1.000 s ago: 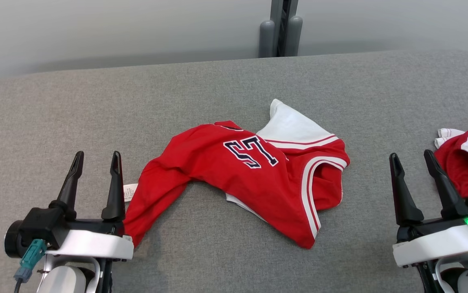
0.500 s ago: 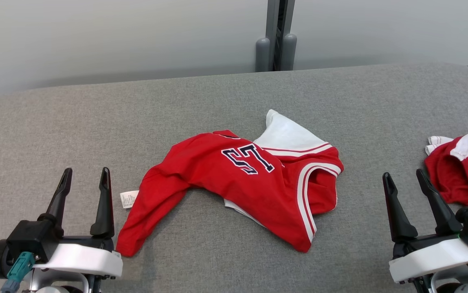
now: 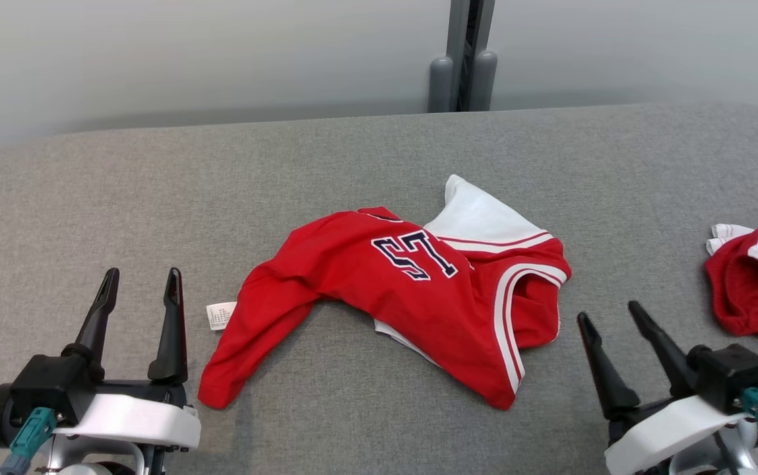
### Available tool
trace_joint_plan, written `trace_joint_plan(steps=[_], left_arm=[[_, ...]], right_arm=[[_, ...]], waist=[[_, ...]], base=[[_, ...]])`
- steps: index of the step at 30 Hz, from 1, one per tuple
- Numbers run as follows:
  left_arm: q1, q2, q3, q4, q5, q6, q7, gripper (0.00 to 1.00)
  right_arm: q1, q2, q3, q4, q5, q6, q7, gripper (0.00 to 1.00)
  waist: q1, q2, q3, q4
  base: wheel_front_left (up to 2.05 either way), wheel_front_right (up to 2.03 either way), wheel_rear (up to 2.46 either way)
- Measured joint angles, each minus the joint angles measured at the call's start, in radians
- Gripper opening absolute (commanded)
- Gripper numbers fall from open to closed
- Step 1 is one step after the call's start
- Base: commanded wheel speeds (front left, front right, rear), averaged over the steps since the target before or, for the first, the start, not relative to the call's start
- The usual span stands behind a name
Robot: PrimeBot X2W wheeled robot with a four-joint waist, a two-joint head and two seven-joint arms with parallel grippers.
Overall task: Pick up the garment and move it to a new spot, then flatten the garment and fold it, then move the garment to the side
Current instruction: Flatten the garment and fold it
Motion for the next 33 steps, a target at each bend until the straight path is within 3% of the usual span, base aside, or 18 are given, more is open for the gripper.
trace_joint_plan(steps=[6, 16, 17, 18, 24, 33], left_arm=[[-0.008, -0.005, -0.010, -0.001, 0.000, 0.002, -0.002, 1.00], [-0.024, -0.018, -0.021, 0.018, -0.004, 0.004, -0.019, 1.00], [-0.024, -0.019, -0.022, 0.019, -0.004, 0.005, -0.022, 1.00], [-0.024, -0.019, -0.022, 0.021, -0.007, 0.006, -0.023, 1.00], [-0.031, -0.019, -0.023, 0.026, -0.009, 0.010, -0.028, 1.00], [-0.030, -0.010, -0.014, 0.025, -0.011, 0.026, -0.034, 1.00]], right_arm=[[-0.009, -0.067, 0.159, 0.150, 0.040, 0.000, 0.029, 1.00], [-0.093, -0.085, 0.331, 0.340, 0.120, 0.000, -0.013, 1.00], [-0.103, -0.089, 0.345, 0.347, 0.127, 0.000, -0.016, 0.34], [-0.113, -0.092, 0.358, 0.351, 0.136, 0.000, -0.021, 0.00], [-0.156, -0.130, 0.397, 0.298, 0.175, 0.000, -0.057, 0.00], [-0.194, -0.213, 0.356, -0.012, 0.148, 0.000, 0.005, 0.00]], waist=[[0.0000, 0.0000, 0.018, 0.028], [0.0000, 0.0000, 0.049, 0.065], [0.0000, 0.0000, 0.050, 0.065], [0.0000, 0.0000, 0.051, 0.064], [0.0000, 0.0000, 0.055, 0.055], [0.0000, 0.0000, 0.053, 0.012]], base=[[0.00, 0.00, 0.00], [0.00, 0.00, 0.00], [0.00, 0.00, 0.00], [0.00, 0.00, 0.00], [0.00, 0.00, 0.00], [0.00, 0.00, 0.00]])
